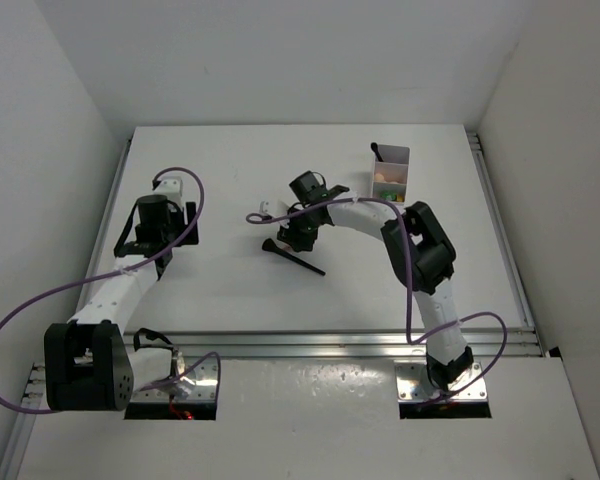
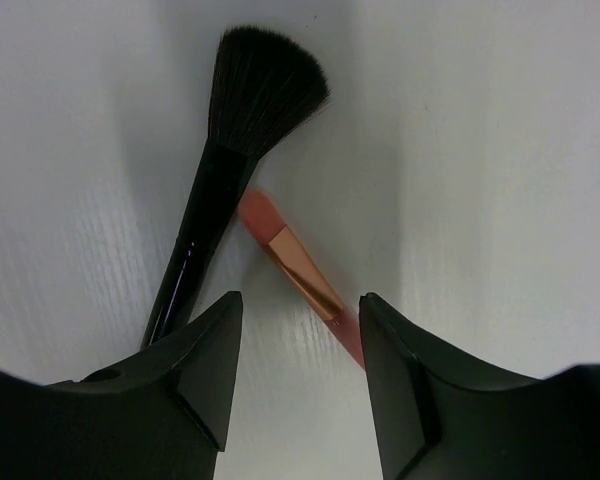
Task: Organize the makeup
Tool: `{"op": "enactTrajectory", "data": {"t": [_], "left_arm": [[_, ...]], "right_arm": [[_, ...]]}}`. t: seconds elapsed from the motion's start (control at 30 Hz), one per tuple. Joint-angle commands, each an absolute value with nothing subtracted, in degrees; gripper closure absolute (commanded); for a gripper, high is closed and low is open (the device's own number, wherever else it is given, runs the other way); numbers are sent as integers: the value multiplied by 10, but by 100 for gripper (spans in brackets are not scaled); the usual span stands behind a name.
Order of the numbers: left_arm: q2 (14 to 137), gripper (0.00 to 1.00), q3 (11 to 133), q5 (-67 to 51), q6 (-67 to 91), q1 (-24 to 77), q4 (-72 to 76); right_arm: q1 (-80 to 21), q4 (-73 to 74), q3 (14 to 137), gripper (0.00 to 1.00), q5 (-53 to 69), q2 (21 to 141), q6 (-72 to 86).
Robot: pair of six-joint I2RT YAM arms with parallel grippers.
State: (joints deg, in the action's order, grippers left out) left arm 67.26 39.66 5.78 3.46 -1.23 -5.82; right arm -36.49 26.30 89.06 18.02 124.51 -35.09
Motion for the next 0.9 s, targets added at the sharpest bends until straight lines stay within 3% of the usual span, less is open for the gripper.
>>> {"op": "enactTrajectory", "data": {"t": [0.0,0.07,0.27,0.43,0.63,0.87], "left_arm": [[670,23,405,56,33,-18,-58],[670,23,405,56,33,-18,-58],[675,23,410,56,33,-24,-58],[675,23,410,56,33,-24,-63],[675,23,410,56,33,-24,-63],[675,23,410,56,39,-24,-63]], "right_arm": [[-362,258,905,49,191,1256,-367],[-359,253,909,49,185,1274,-355],[-358,258,935,61,152,1304,-330],[-354,255,917,83,119,1299,-334],[-342,252,875,99,117,1264,-350],[-338,199,833,100,118,1208,-324]]}}
